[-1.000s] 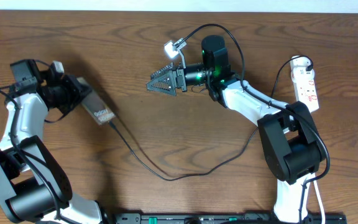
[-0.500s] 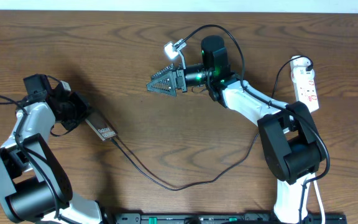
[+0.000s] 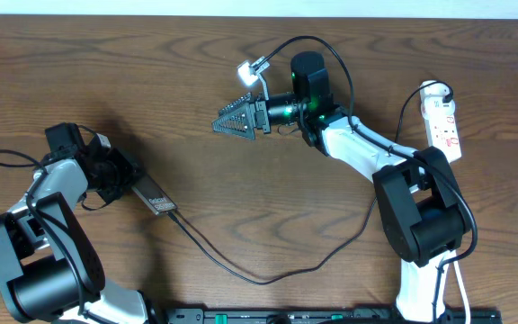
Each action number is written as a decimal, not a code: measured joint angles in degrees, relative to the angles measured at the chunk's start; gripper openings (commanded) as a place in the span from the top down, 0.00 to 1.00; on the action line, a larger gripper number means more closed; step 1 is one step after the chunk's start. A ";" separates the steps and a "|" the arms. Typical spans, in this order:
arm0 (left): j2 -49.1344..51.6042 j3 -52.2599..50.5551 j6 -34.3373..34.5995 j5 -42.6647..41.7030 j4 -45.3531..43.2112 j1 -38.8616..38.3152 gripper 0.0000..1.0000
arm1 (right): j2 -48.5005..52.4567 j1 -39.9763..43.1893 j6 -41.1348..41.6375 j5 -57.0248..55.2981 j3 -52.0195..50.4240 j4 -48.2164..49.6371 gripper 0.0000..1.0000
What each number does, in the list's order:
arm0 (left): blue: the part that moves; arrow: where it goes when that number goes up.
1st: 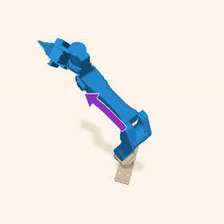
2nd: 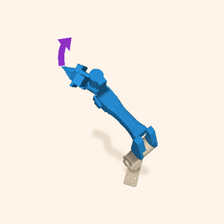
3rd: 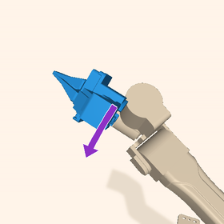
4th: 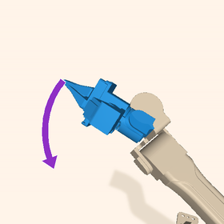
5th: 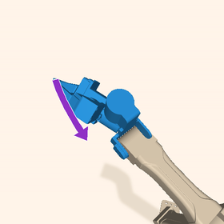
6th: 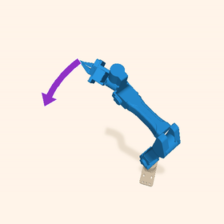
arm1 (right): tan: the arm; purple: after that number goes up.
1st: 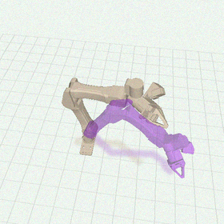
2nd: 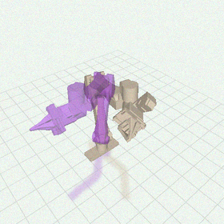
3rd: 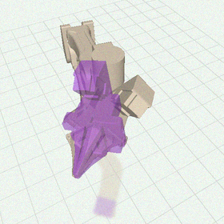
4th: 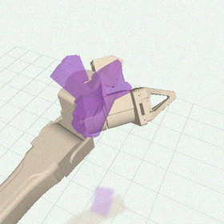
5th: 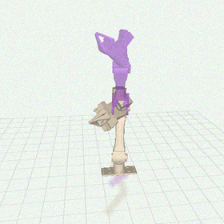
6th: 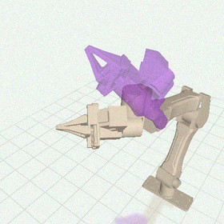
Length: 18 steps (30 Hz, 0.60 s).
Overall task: Plug charger to phone and switch on socket
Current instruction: 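Lower the phone with the left gripper onto the table at left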
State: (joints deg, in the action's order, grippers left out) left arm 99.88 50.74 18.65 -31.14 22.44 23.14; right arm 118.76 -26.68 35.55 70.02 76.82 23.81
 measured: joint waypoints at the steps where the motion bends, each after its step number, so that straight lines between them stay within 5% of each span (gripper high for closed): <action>1: 0.00 0.00 0.17 0.00 -0.04 0.00 0.92 | 0.00 0.00 0.00 0.00 0.00 0.00 0.01; 18: 0.00 0.00 0.81 0.22 -0.15 0.00 0.74 | 0.00 0.00 0.00 0.00 0.00 -0.22 0.01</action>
State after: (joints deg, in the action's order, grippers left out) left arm 99.88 50.74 19.46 -30.92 22.28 23.14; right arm 118.76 -26.68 35.55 70.02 76.82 23.59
